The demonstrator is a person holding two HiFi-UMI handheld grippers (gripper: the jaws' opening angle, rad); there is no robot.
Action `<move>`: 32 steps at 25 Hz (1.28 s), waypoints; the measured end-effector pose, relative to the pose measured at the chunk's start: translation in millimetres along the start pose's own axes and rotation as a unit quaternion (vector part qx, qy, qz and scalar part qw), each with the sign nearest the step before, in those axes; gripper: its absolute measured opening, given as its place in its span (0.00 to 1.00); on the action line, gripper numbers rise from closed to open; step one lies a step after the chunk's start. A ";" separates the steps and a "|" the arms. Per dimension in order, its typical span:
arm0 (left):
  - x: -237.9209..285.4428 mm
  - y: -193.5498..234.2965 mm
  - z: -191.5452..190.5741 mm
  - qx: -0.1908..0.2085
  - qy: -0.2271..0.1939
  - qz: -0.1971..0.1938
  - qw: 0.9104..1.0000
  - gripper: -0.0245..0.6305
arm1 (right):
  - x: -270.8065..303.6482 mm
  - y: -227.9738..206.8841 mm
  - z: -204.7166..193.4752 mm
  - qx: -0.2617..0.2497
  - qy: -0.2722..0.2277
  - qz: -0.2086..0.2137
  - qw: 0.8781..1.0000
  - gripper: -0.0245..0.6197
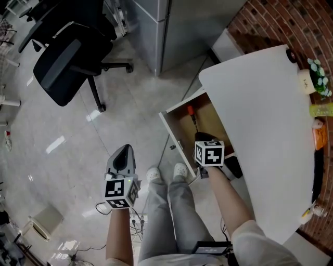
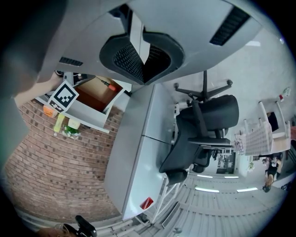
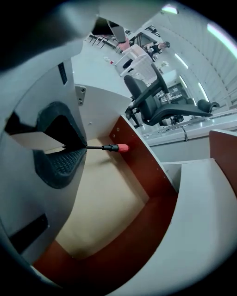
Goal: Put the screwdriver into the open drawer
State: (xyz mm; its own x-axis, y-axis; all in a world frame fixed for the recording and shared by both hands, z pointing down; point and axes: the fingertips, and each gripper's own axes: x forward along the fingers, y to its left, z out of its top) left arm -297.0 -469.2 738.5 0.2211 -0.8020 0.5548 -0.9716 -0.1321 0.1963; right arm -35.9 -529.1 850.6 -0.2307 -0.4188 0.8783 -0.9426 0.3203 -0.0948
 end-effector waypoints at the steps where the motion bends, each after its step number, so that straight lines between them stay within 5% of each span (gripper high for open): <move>1: -0.8 1.7 -0.9 -0.002 0.001 0.002 1.000 0.05 | 3.8 -1.2 -0.8 0.000 0.008 -0.003 1.000 0.08; 17: -6.1 11.2 -13.9 -0.014 0.019 0.011 1.000 0.05 | 32.9 5.7 -15.4 -0.029 0.086 0.003 0.996 0.08; 32: -27.0 -10.7 15.0 -0.001 0.014 0.004 1.000 0.05 | -30.2 22.8 4.9 -0.065 0.038 0.014 0.997 0.08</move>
State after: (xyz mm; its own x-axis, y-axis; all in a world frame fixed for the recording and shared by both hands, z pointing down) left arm -293.9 -454.8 709.3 0.2156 -0.7866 0.5786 -0.9733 -0.1251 0.1927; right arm -51.7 -513.3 819.6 -0.2320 -0.3437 0.9100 -0.8957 0.4404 -0.0620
